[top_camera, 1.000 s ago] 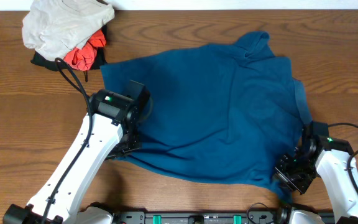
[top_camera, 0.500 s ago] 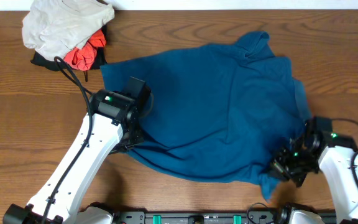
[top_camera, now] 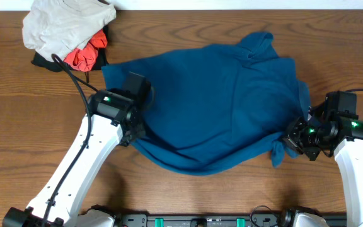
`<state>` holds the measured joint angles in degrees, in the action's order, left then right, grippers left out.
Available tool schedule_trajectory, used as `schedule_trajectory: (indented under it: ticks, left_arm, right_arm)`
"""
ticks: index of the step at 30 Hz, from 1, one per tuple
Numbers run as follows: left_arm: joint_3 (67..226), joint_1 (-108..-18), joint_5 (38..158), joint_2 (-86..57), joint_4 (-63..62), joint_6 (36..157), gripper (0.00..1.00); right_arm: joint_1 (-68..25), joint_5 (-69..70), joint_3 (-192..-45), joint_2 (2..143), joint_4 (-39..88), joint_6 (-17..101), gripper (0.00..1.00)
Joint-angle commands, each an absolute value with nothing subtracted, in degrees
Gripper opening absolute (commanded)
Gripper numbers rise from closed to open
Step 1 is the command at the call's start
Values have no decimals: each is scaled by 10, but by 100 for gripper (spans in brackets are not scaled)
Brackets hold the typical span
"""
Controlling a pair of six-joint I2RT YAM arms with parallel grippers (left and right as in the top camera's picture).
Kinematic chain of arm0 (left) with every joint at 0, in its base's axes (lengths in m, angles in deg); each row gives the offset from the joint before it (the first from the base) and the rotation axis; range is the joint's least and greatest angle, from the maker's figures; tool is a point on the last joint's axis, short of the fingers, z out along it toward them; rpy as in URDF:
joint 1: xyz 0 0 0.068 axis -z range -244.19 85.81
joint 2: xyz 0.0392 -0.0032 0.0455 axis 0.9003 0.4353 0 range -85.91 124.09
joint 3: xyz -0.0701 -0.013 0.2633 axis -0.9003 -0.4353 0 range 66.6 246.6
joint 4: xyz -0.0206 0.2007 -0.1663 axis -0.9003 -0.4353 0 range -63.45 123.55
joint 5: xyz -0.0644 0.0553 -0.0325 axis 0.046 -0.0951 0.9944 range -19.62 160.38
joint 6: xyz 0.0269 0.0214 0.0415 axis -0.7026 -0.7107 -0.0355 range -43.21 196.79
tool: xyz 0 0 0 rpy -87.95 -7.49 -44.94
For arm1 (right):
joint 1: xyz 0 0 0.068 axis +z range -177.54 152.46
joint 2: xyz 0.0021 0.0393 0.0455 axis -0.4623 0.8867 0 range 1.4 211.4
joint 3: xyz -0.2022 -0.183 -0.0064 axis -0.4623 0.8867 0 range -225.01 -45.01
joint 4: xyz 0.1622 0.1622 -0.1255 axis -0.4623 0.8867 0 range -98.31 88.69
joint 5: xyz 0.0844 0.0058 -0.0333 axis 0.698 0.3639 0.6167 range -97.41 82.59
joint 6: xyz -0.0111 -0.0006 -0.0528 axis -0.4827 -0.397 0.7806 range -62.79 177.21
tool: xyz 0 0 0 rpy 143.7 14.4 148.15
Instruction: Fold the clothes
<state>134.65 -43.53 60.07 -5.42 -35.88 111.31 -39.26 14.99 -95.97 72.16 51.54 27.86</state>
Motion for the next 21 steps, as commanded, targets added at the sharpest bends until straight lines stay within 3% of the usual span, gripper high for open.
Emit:
schedule_trajectory:
  ticks: [1, 21]
  left_arm:
    - [1348, -453, 573, -54, -339, 1109, 6]
    - [1346, -501, 572, 65, -264, 1102, 6]
  right_arm:
    - [-396, 112, -969, 718, 504, 268, 5]
    - [-396, -2, -968, 719, 419, 234, 7]
